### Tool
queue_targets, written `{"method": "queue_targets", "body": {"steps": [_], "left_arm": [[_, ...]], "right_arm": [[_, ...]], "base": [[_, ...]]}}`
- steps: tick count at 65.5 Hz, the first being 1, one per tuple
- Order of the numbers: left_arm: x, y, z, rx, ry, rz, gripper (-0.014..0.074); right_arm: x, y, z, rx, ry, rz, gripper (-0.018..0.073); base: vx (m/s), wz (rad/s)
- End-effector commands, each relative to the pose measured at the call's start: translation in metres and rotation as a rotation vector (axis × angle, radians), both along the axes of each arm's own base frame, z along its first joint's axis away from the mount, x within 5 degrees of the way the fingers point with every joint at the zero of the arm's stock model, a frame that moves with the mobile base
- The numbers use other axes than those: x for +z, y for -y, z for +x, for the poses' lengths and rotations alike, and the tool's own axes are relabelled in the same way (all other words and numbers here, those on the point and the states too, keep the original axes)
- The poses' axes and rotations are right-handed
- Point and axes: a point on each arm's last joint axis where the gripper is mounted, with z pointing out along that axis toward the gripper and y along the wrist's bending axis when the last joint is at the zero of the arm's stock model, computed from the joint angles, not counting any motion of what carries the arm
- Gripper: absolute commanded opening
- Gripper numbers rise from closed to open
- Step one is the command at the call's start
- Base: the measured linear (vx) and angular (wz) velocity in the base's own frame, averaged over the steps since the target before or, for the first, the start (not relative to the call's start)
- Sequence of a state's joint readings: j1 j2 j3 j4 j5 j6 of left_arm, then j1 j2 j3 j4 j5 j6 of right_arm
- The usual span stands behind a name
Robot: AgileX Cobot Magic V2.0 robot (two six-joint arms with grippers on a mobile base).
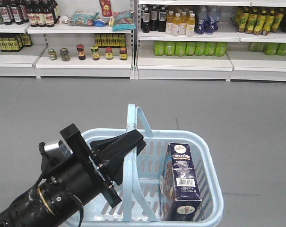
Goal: Left arm holds basket, right arm returns cookies
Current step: 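Drive forward toward the drink shelves holding the basket in the left gripper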
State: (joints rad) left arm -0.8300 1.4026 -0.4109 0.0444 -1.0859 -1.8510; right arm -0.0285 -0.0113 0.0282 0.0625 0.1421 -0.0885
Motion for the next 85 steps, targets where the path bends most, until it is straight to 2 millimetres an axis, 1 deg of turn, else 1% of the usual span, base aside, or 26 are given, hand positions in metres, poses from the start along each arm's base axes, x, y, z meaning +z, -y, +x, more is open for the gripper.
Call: {"method": "queue_targets", "body": {"steps": [1, 85], "left_arm": [[0.0394, -0.0066, -0.0074, -0.006, 0.220, -0.267, -0.0003], [0.0384, -0.0061, -0.0070, -0.006, 0.217, -0.263, -0.0003]], "right_arm": [[0.0019, 0.0005, 0.0000, -0.005, 0.071, -0.014, -0.0003], [0.0019, 0.0005, 0.0000, -0.005, 0.071, -0.014, -0.0003]], "base": [[0.56, -0.01], [0.55, -0.01]]}}
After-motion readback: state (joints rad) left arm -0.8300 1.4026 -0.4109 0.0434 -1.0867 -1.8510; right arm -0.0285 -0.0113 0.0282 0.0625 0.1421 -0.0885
